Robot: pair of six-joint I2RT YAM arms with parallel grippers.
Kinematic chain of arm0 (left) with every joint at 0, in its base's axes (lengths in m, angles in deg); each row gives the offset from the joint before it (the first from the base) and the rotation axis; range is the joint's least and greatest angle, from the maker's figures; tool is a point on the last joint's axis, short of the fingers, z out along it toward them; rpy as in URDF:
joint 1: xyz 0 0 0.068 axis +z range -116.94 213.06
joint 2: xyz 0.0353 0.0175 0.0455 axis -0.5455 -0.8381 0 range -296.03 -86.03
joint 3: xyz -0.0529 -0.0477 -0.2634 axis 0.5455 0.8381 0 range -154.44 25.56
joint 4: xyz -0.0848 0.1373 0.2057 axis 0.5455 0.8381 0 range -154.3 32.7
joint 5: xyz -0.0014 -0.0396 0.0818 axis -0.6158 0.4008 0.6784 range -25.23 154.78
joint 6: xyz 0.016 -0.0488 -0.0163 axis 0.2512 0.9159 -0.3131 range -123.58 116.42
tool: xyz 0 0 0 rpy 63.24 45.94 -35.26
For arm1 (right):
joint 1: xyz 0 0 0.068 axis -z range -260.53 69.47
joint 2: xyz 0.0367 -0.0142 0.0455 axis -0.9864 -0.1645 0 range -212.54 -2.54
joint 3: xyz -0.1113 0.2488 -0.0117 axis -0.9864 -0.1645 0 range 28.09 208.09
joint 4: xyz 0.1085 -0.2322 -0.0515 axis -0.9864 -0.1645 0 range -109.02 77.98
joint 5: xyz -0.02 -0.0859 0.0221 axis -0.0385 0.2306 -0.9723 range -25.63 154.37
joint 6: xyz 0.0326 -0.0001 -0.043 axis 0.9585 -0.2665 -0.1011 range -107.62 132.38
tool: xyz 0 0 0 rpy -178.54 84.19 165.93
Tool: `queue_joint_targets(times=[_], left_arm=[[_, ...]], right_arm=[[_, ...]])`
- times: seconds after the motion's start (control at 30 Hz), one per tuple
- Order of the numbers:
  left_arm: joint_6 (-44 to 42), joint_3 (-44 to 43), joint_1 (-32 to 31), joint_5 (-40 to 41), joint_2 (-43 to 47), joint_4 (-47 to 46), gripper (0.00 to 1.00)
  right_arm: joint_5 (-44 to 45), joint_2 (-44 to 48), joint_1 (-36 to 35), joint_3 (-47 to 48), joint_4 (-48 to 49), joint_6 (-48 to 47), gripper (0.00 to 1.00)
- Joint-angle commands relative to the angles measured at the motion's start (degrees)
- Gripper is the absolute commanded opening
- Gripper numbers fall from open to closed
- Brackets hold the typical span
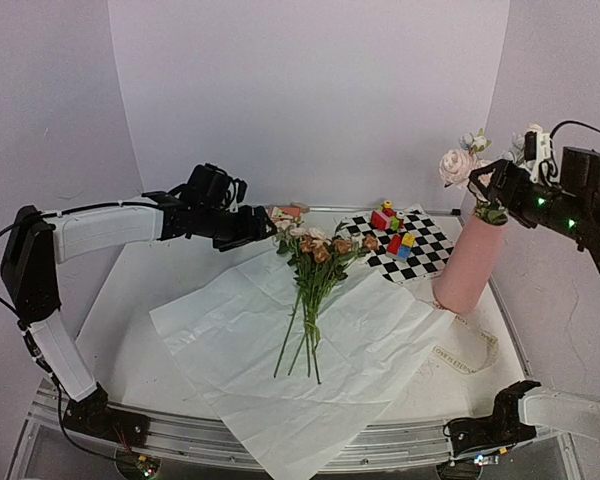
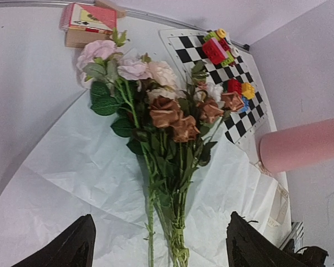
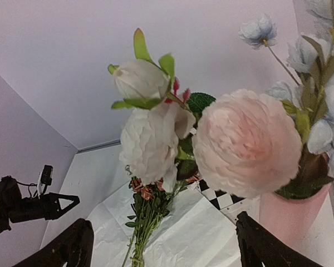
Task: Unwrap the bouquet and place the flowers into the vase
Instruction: Insert the fake flower into the vase, then pick up the fake flower from the wrapping paper.
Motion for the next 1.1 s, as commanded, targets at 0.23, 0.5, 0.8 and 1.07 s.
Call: queue_joint_targets(times=[0.23, 0.5, 0.8, 1.07], left_arm=[[0.32, -1.25, 6.55, -5.41, -4.21, 3.45, 0.79], [1.13, -0.10, 6.98, -9.24, -7.61, 4.53, 0.70], [-0.21, 1.74, 7.69, -10.45, -10.84, 6.96, 0.63], [-1.72, 4.57, 8.15, -10.92, -12.26, 8.64, 0.61]], right_arm=[[-0.24, 11.68, -0.28, -16.58, 0.28, 8.96, 0.89], [-3.50, 10.24, -2.24, -24.07, 5.50, 12.16, 0.88], [4.84, 8.67, -16.27, -31.67, 10.36, 19.78, 0.85], [14.41, 0.14, -28.78, -32.37, 14.91, 24.63, 0.83]])
